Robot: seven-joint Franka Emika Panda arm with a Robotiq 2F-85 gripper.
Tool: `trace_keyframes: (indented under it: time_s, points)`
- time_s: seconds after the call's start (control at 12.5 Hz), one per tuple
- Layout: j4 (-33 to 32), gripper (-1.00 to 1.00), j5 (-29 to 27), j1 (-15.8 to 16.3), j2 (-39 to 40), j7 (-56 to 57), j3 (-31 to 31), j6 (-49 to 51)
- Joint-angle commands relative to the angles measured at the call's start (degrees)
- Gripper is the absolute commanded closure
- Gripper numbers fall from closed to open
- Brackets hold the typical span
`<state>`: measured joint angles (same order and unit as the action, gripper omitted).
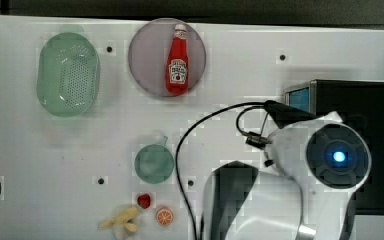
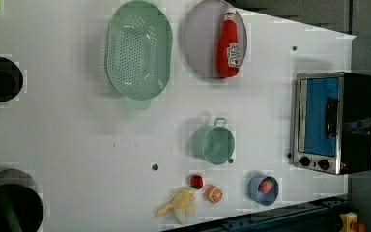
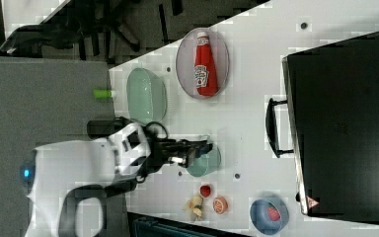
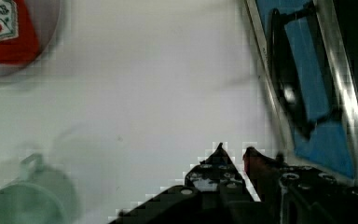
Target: Flap open oven.
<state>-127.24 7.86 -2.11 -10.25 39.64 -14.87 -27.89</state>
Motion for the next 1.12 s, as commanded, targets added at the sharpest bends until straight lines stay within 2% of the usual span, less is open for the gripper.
trace_keyframes:
  time_s: [0.08,0.64,1.12]
  points:
    - [0.13,0.65,1.14,-1.99,2.86,14.18,-3.96,-6.29]
    - [0.05,0.65,1.15,-2.37,12.57,16.69,-8.55,-17.67]
    - [-0.05,0.65,1.15,-2.24,17.78,18.38,-8.62,-20.74]
